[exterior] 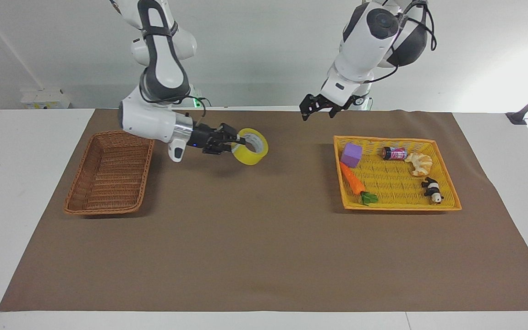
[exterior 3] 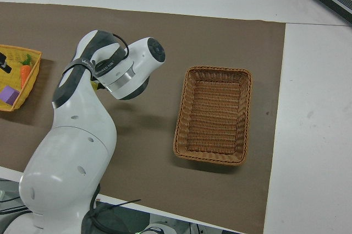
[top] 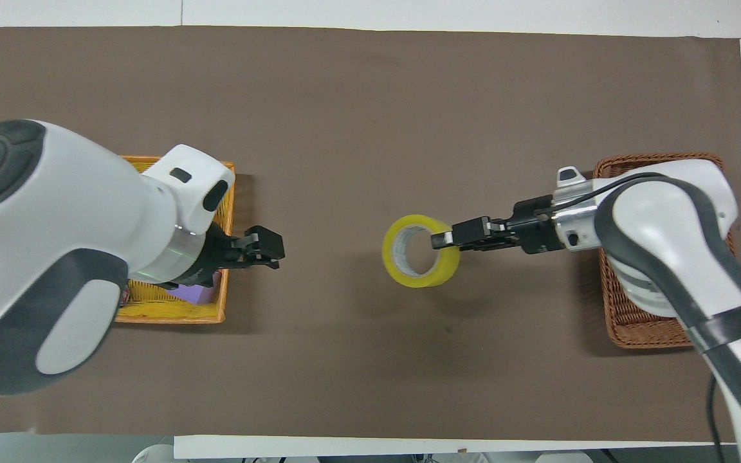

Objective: Move tape to another basket
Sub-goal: 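Carry the tape into the wicker basket with the right gripper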

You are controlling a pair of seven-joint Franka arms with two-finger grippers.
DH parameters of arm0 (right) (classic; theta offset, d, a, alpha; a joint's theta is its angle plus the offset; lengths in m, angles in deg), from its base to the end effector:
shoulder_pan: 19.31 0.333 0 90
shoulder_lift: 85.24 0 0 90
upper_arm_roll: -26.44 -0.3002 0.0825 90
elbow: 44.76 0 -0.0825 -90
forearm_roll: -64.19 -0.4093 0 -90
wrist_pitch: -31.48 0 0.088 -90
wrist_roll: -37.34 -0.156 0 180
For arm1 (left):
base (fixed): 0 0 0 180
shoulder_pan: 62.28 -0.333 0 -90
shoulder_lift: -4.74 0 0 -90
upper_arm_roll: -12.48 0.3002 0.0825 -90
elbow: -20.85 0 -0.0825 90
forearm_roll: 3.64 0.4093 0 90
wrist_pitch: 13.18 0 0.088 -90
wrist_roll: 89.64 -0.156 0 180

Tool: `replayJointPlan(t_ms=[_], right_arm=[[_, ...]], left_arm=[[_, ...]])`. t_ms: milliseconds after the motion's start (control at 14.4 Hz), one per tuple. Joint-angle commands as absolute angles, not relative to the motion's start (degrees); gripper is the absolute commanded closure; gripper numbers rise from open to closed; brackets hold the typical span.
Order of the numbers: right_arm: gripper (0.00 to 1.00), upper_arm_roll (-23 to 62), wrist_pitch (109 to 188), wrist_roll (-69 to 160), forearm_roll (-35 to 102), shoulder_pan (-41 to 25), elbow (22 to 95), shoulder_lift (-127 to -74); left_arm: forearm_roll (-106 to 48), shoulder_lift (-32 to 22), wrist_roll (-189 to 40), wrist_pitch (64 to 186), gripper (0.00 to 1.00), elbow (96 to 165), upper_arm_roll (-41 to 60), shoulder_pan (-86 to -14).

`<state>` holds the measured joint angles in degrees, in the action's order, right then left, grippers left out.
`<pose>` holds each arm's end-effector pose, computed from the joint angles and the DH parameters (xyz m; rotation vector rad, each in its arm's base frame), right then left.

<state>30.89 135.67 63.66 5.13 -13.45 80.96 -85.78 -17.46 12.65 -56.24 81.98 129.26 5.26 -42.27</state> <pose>0.5215 0.1241 0.3300 -2.1546 -0.0017 0.1627 0.4560 -0.2766 0.4877 2.9759 0.2129 -0.2886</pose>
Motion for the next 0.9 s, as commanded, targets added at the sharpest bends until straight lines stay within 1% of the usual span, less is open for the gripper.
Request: replayJointPlan(t_ms=[0, 139, 278, 348, 417, 556, 626, 695, 834], right_arm=[[1.00, 30.48, 126.34, 65.29, 10.46, -27.26, 76.46, -86.02], [1.00, 30.48, 121.24, 65.64, 17.05, -35.61, 72.33, -87.43], [1.00, 30.57, 118.76, 65.99, 18.39, -42.12, 71.35, -88.66], [1.00, 30.48, 118.23, 66.69, 19.44, -44.94, 70.12, -90.40], [1.00, 30.48, 117.18, 69.05, 20.58, -46.71, 67.41, -93.47], [1.00, 30.48, 114.20, 74.75, 22.08, -50.49, 61.44, -100.67], [1.00, 30.57, 114.10, 78.18, 24.09, -50.86, 60.37, -101.92], [1.00, 30.48, 114.10, 79.60, 25.50, -50.86, 60.27, -102.02], [1.00, 30.48, 113.92, 82.85, 26.91, -51.30, 60.18, -102.20]], left_arm=[[-15.95, 12.91, -69.54, 80.24, 0.01, 131.06, 5.01, -53.62], [-14.98, 12.91, -79.48, 79.37, 0.01, 131.42, 5.01, -61.28], [-13.23, 12.82, -86.27, 80.15, 0.01, 131.59, 5.01, -65.69], [-11.31, 12.56, -88.56, 80.76, 0.01, 131.33, 5.01, -67.80], [-10.07, 12.39, -88.84, 81.12, 0.00, 131.07, 5.01, -70.52], [-9.79, 12.38, -88.76, 81.12, 0.00, 130.98, 5.10, -72.82], [-9.79, 12.47, -88.85, 80.95, 0.00, 130.98, 5.10, -74.14], [-9.79, 12.65, -88.76, 80.51, 0.00, 131.06, 5.01, -74.50], [-8.22, 12.47, -89.11, 80.68, 0.00, 130.28, 4.92, -73.71]])
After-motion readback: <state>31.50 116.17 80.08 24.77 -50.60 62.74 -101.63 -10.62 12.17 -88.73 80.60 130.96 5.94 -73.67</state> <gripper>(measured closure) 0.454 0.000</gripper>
